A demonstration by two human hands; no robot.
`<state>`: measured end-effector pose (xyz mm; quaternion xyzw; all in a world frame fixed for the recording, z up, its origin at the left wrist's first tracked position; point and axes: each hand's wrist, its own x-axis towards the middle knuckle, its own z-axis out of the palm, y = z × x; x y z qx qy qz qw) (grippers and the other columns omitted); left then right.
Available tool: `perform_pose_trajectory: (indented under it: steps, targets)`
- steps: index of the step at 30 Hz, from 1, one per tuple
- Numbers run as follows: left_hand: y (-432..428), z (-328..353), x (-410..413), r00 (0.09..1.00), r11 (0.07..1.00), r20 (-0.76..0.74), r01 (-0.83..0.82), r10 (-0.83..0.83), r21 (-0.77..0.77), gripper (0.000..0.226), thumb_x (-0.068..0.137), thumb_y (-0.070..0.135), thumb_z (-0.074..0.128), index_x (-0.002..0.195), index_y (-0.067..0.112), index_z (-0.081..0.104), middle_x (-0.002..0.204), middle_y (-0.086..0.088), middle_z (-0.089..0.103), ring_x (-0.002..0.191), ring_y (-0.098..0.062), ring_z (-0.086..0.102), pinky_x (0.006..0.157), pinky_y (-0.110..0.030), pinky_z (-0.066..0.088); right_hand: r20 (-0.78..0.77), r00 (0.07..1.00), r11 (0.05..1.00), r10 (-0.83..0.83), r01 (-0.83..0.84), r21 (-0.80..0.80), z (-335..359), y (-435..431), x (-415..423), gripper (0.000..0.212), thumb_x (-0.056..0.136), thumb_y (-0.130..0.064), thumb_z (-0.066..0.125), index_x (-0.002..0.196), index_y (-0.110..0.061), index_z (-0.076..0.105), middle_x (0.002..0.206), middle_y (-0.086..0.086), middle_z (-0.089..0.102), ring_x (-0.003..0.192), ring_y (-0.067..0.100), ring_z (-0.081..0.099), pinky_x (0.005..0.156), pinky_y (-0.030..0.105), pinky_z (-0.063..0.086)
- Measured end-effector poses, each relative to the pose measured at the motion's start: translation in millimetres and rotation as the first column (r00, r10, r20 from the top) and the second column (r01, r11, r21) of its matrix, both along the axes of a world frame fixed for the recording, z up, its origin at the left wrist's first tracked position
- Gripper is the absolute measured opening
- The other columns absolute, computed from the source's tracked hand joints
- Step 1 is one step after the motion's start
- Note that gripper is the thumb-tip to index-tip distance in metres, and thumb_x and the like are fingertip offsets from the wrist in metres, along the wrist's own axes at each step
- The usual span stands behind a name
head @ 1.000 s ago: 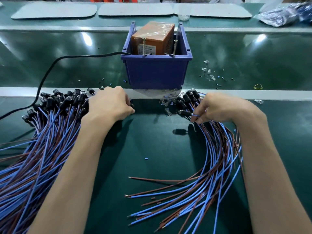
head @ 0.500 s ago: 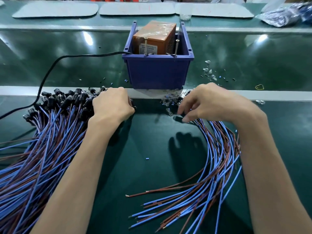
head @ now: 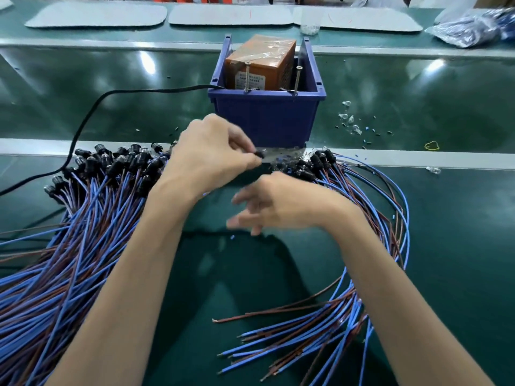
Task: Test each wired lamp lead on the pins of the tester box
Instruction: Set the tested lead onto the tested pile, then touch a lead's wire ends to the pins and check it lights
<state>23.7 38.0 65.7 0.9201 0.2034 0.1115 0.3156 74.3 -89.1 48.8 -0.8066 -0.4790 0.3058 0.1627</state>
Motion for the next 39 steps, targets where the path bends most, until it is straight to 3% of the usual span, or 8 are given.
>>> perform_pose_trajectory:
  steps: [3,6,10,17,25,31,35,39]
  targets:
    - [-14.4,11.7,-0.8,0.978,0.984,0.2,0.095,-0.064,-0.15,0.01,0.072,0.024,0.079,0.068,0.029,0.071,0.048,0.013,0.055,0.047,0.003,0.047,0.054,-0.01,0.037,-0.169,0.971,0.939,-0.168,0.209,0.272,-0.6,-1.0,9.7,0.012,0.087,-0.037,0.068,0.09,-0.029,0.06,0.07,-0.008,0.069,0.065,-0.003,0.062,0.063,0.016,0.048]
    - [-26.7,17.6,-1.7,0.946,0.959,0.319,0.149,-0.066,-0.241,0.009,0.076,0.022,0.078,0.076,0.028,0.071,0.051,0.012,0.055,0.047,-0.002,0.048,0.052,-0.014,0.04,-0.434,0.875,0.783,-0.215,0.42,0.458,-2.4,-3.2,15.6,0.019,0.09,-0.011,0.063,0.082,-0.027,0.058,0.066,-0.012,0.067,0.063,0.004,0.066,0.055,0.018,0.049]
    - [-40.3,20.6,-0.9,0.928,0.914,0.371,0.168,-0.021,-0.369,0.005,0.085,0.025,0.072,0.082,0.021,0.069,0.059,0.007,0.06,0.049,-0.003,0.053,0.053,-0.016,0.044,-0.501,0.817,0.625,-0.286,0.555,0.548,0.0,-9.3,21.0,0.025,0.091,-0.001,0.056,0.074,-0.016,0.064,0.057,-0.014,0.065,0.055,-0.002,0.061,0.054,0.015,0.047]
    - [-73.6,15.8,10.8,0.979,0.624,-0.011,0.123,-0.206,-0.772,0.06,0.098,0.053,0.035,0.059,0.015,0.063,0.05,0.005,0.058,0.042,-0.007,0.046,0.046,-0.016,0.034,-0.627,0.689,0.32,-0.364,0.725,0.61,14.8,-26.5,38.0,0.029,0.096,-0.023,0.056,0.07,-0.013,0.065,0.061,-0.003,0.067,0.055,0.011,0.061,0.052,0.023,0.048]
    - [-67.8,8.6,13.2,0.959,0.077,-0.014,-0.038,0.284,-0.996,0.049,0.097,0.046,0.039,0.121,0.007,0.054,0.111,-0.009,0.063,0.093,-0.018,0.061,0.078,-0.03,0.05,-0.807,0.564,0.088,-0.172,0.825,0.558,36.7,-45.7,46.1,0.047,0.105,-0.035,0.03,0.064,-0.016,0.044,0.061,0.0,0.066,0.067,0.018,0.069,0.062,0.024,0.053]
    - [-55.9,12.4,12.1,0.798,-0.05,0.01,0.051,0.602,-0.997,0.036,0.101,0.037,0.031,0.106,0.012,0.056,0.099,-0.003,0.063,0.087,-0.015,0.062,0.075,-0.027,0.047,-0.846,0.516,0.016,-0.134,0.854,0.519,39.4,-42.9,46.5,0.047,0.105,-0.03,0.033,0.061,-0.015,0.041,0.046,-0.007,0.042,0.043,0.007,0.041,0.046,0.02,0.038]
    - [-47.4,13.9,12.6,0.659,-0.111,0.007,0.137,0.752,-0.984,0.035,0.103,0.035,0.027,0.092,0.017,0.056,0.081,0.003,0.062,0.074,-0.011,0.061,0.069,-0.024,0.045,-0.813,0.535,0.095,-0.229,0.844,0.528,37.7,-43.3,49.5,0.044,0.104,-0.027,0.036,0.062,-0.016,0.04,0.05,-0.004,0.023,0.044,0.011,0.019,0.046,0.024,0.016]
    - [-37.4,13.5,13.4,0.604,-0.118,0.052,0.238,0.796,-0.964,0.043,0.104,0.032,0.026,0.078,0.017,0.057,0.059,0.006,0.052,0.046,-0.006,0.048,0.051,-0.019,0.038,-0.819,0.535,0.13,-0.206,0.845,0.519,37.5,-46.1,49.1,0.04,0.104,-0.024,0.037,0.066,-0.013,0.045,0.049,-0.005,0.033,0.043,0.009,0.032,0.044,0.021,0.029]
